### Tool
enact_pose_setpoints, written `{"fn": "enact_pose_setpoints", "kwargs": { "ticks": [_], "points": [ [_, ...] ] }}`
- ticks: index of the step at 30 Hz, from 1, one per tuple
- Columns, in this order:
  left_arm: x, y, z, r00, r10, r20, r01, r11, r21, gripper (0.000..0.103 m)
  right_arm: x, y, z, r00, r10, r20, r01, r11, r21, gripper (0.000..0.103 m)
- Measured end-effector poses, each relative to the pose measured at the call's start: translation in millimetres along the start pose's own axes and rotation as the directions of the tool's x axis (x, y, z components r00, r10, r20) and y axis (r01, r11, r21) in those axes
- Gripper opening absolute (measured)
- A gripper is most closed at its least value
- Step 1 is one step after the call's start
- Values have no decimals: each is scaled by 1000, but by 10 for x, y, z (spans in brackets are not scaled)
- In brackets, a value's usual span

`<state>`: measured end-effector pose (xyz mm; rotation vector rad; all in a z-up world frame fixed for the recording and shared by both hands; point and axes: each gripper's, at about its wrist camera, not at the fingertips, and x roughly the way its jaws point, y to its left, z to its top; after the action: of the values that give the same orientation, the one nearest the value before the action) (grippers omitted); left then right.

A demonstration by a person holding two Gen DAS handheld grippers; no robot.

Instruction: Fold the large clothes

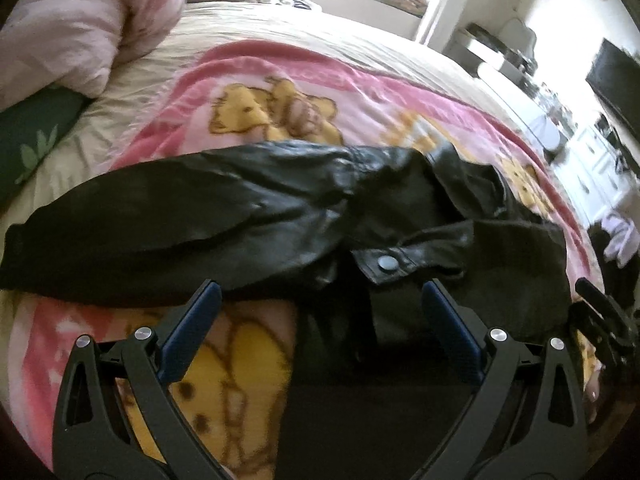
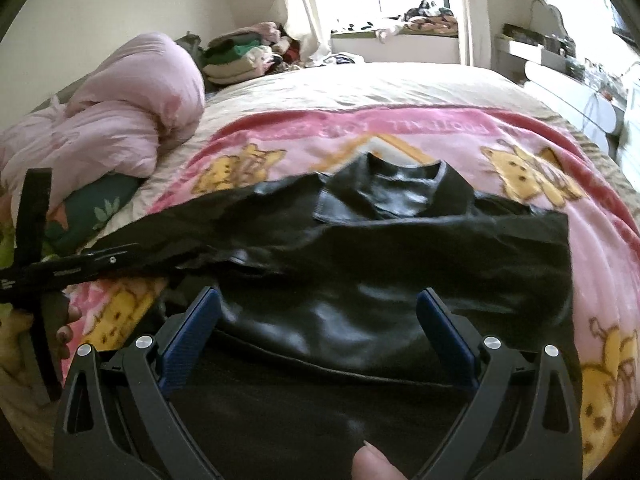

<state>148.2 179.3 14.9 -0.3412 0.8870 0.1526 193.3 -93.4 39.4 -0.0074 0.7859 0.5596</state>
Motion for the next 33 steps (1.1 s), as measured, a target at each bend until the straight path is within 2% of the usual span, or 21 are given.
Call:
{"fn": "enact_pose_setpoints", "kwargs": {
  "ticks": [5, 12, 19, 22, 33],
  "points": [
    [-104, 254, 46, 999, 41, 17, -40, 997, -71, 94, 35, 245, 112, 1000, 26, 9, -26, 999, -20, 98],
    [-285, 726, 58, 988, 147, 41, -138, 976, -167, 94, 158, 573, 206, 998, 63, 1, -63, 997, -51, 98],
    [-377, 1154, 80, 987, 156, 41, -138, 947, -290, 94, 288, 881, 270, 994, 105, -11, -105, 992, -64, 98],
    [-368, 1317, 72, 982, 185, 25, -165, 925, -343, 94, 330, 995, 300, 993, 119, -15, -120, 991, -67, 98],
    [-424, 1633, 20, 976, 216, -3, -195, 876, -440, 94, 524, 1497, 285, 985, 158, -72, -167, 975, -148, 99]
  ]
}}
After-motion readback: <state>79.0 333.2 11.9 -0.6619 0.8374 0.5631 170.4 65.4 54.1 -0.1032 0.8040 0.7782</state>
